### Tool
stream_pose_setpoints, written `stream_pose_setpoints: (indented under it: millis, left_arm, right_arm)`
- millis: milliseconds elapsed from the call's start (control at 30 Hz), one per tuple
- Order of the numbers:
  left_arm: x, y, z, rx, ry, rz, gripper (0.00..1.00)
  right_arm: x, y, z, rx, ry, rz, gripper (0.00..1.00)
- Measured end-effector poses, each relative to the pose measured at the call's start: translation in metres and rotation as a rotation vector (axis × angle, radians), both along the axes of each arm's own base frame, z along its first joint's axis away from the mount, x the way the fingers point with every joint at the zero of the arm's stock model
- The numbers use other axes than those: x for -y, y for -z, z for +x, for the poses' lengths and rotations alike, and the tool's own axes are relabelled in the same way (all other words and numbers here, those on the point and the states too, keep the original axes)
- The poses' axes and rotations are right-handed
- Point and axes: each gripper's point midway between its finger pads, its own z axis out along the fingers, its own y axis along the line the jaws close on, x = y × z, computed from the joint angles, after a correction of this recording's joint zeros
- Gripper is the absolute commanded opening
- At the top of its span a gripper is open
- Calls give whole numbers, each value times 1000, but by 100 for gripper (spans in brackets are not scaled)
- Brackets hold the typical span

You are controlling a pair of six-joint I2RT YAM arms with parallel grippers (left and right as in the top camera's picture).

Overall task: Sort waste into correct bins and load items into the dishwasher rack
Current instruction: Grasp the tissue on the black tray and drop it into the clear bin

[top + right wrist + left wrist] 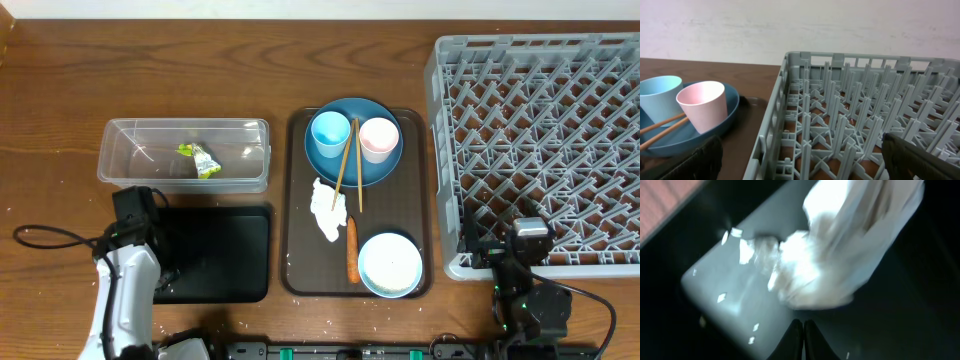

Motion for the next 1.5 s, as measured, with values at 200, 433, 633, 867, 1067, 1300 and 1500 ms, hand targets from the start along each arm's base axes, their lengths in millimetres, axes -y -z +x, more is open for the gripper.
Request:
stream_pose_setpoints:
  millis: [200,433,633,867,1067,1300,1500]
  left_arm:
    - [5,-34,14,124,13,-13,11]
    - [0,-65,21,251,54,58,61]
    - [-11,-62,33,259,56,104,63]
    - [-22,-29,39,141,53,112,63]
    - [-24,1,40,52,51,86,33]
    - [-20,-4,32,40,61,76,19]
    - [-7,-48,45,240,82,56,19]
  right_arm:
    - [0,0,0,0,0,0,99]
    - [0,0,0,0,0,0,99]
    - [0,0,0,0,0,0,99]
    - [0,0,0,0,0,0,99]
    - [0,0,0,0,0,0,99]
    - [0,0,0,0,0,0,99]
    - [0,0,0,0,0,0,99]
